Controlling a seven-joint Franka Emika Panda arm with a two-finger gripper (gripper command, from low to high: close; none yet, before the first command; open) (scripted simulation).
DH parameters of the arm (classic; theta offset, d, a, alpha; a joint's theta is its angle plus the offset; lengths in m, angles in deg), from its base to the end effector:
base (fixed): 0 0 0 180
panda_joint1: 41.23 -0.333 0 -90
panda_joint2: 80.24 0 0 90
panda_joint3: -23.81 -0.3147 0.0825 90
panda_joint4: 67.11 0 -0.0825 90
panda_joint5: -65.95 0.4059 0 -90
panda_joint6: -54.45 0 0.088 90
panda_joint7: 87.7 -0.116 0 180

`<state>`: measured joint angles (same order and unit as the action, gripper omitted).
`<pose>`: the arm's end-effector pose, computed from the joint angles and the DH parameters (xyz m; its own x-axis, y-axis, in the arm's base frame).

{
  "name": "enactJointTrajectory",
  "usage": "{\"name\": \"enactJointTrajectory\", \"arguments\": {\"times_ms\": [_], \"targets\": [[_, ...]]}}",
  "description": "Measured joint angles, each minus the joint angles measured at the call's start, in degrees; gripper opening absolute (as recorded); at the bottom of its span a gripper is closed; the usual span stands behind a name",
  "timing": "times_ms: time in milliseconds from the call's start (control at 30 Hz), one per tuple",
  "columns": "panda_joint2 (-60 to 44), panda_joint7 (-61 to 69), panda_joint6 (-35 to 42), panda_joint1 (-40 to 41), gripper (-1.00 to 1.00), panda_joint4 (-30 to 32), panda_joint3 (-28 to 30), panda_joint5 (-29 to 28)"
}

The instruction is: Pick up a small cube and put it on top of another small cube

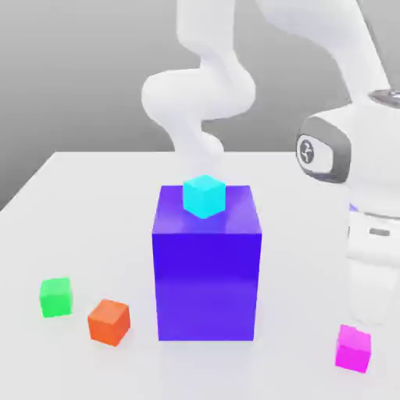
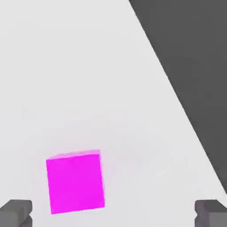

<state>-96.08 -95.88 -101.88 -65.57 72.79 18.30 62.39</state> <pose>0.4284 0.2513 0.1627 0.9084 0.4179 0.0121 0.4180 -0.9085 -0.0023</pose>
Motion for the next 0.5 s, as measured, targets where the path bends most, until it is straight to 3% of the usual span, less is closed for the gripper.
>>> {"name": "enactJointTrajectory", "arguments": {"times_ms": [133, 167, 367, 500], "targets": [[-8.30, -0.90, -6.19, -1.45, 0.00, -1.43, 1.44, -2.02], [-9.64, -1.06, -7.24, -1.68, -1.00, -1.70, 1.71, -2.23], [-10.31, -1.20, -7.68, -1.78, -1.00, -1.84, 1.83, -2.41], [-4.59, -0.30, -3.17, -1.02, -1.00, -0.63, 0.80, -1.27]]}}
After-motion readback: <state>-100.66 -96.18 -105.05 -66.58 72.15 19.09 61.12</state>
